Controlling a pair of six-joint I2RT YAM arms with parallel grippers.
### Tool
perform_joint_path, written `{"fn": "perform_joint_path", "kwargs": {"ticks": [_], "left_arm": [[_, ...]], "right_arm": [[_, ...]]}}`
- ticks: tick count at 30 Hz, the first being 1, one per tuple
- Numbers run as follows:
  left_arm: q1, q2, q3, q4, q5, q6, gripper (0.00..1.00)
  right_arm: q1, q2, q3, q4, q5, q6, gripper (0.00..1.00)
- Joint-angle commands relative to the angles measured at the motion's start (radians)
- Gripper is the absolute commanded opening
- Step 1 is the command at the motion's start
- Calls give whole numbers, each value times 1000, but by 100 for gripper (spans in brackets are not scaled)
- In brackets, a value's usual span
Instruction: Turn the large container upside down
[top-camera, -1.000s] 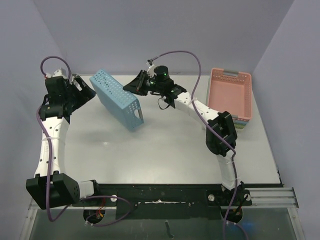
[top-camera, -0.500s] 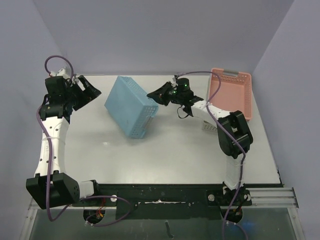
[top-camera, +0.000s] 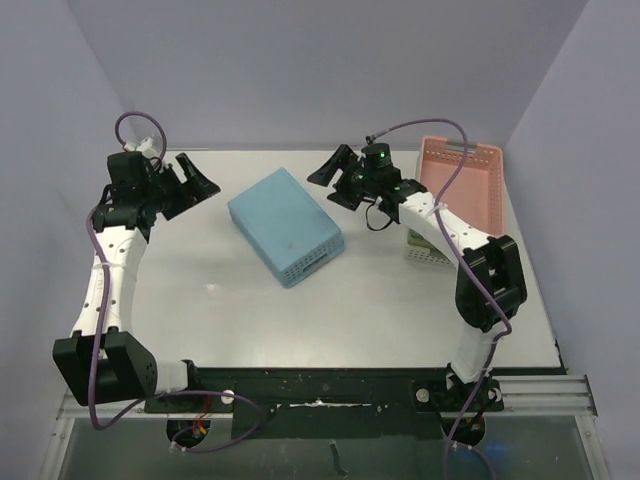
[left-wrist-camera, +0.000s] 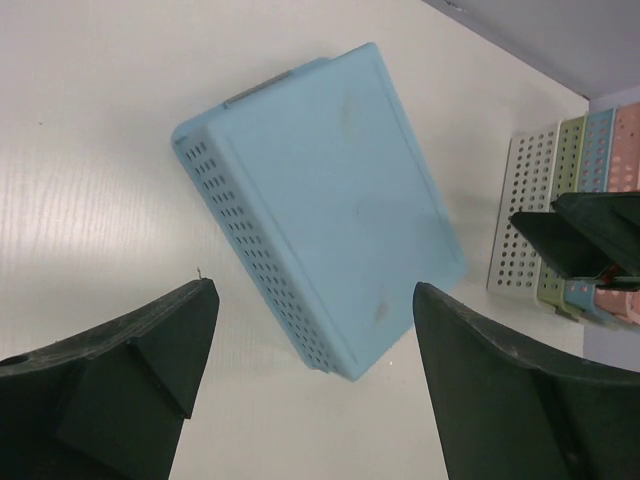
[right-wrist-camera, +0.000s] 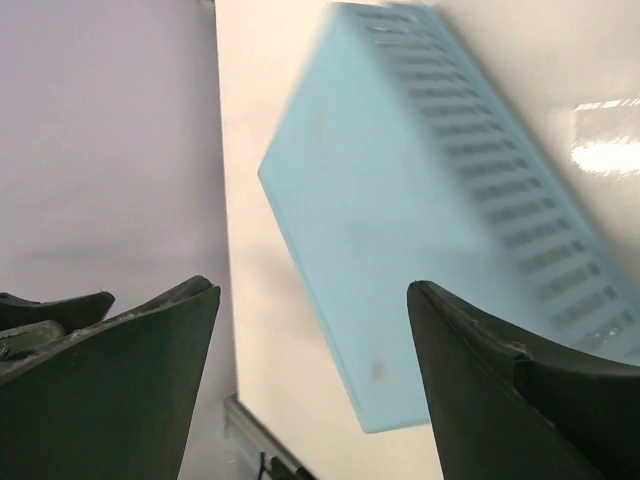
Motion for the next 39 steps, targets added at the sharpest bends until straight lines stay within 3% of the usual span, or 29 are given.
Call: {"fn": "perform_joint_path", "kwargs": {"ticks": [1,5,8,14,18,21,24,26,31,36,39], "left_arm": [[-50,23,3,57,37,44,79],[-121,50,10,40,-13,68,80],[-193,58,7,32,-75,91,80],[-278,65,-31,92,-112,76,81],[-294,43,-54,132,-136,66,80],[-299,-16,-156,244,-163,50,80],[-299,-38,-195,264,-147,59,81],[-301,-20,-176,215,-135,78,81],[-301,16,-159,157,-111,103,81],[-302,49,-185,200,-71,85,81],[-306,62,-217,239,-46,74,80]], "right_arm": [[-2,-153,149,-158,176,-262,79],[-12,-254,167,-345,424,-444,78],[-41,-346,102,-422,587,-528,85],[-259,-359,100,-547,475,-623,87],[-275,-258,193,-636,445,-706,87],[-275,-189,223,-663,434,-733,86],[-275,-152,229,-661,449,-744,79],[-276,-139,230,-659,468,-740,68],[-278,-149,239,-652,487,-735,24],[-279,-211,245,-660,503,-734,1],[-278,-259,246,-661,513,-746,0]]}}
